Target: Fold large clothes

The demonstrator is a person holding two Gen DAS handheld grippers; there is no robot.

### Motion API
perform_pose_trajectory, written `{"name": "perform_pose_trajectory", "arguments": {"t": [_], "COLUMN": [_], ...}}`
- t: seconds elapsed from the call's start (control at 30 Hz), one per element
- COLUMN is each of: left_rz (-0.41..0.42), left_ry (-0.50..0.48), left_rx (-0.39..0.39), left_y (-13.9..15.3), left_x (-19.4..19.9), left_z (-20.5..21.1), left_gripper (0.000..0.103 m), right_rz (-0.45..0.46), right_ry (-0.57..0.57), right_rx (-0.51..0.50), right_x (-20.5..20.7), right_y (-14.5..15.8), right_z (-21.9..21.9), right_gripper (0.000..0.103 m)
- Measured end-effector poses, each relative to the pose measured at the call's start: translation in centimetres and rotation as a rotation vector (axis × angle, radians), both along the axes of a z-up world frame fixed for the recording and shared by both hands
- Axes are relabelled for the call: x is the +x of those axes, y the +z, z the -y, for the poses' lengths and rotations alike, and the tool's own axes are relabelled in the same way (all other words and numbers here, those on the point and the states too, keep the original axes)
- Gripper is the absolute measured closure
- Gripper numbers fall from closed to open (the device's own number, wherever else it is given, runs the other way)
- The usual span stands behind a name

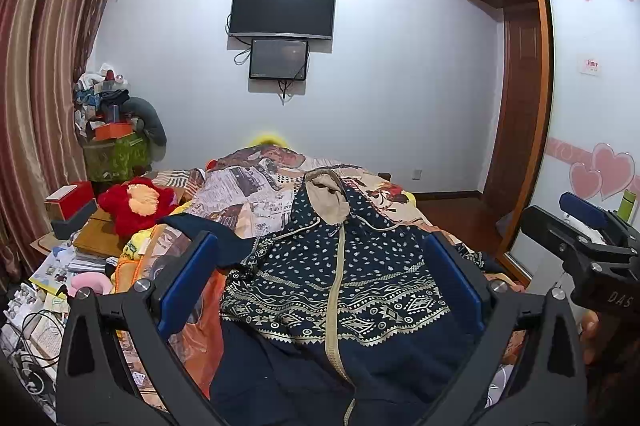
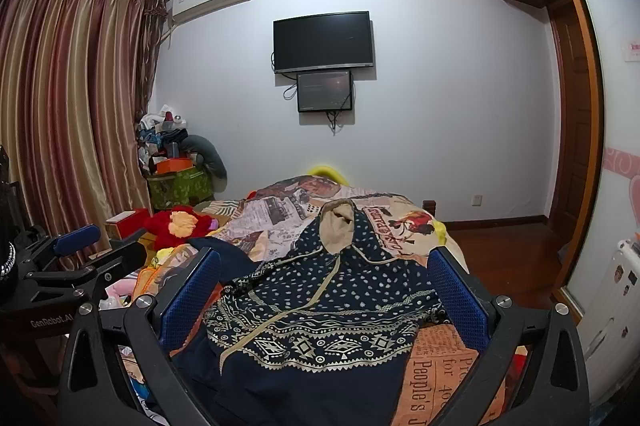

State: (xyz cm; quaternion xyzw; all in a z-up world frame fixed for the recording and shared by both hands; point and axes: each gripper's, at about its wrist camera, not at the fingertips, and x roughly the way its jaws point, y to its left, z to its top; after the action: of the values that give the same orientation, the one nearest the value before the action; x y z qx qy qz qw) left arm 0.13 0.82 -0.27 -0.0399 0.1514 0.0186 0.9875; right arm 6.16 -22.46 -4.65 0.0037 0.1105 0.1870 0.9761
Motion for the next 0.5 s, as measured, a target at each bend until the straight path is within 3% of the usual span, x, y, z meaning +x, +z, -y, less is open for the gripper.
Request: {"name": "perform_pose_trajectory", "arguments": {"t": [0.5], "left_rz": [0.001], "left_ry": [0.002], "left_rx": [-0.002], "left_y": [0.02], "left_x": [0.02], "left_z": [0.05], "left_gripper": [0.0], "right_rz": [0.0], "right_ry": [0.001], "right_rx": [0.0], "right_x": [0.12], "right_y": [0.16], "right_z": [-0.34], "right_gripper": [0.0]}}
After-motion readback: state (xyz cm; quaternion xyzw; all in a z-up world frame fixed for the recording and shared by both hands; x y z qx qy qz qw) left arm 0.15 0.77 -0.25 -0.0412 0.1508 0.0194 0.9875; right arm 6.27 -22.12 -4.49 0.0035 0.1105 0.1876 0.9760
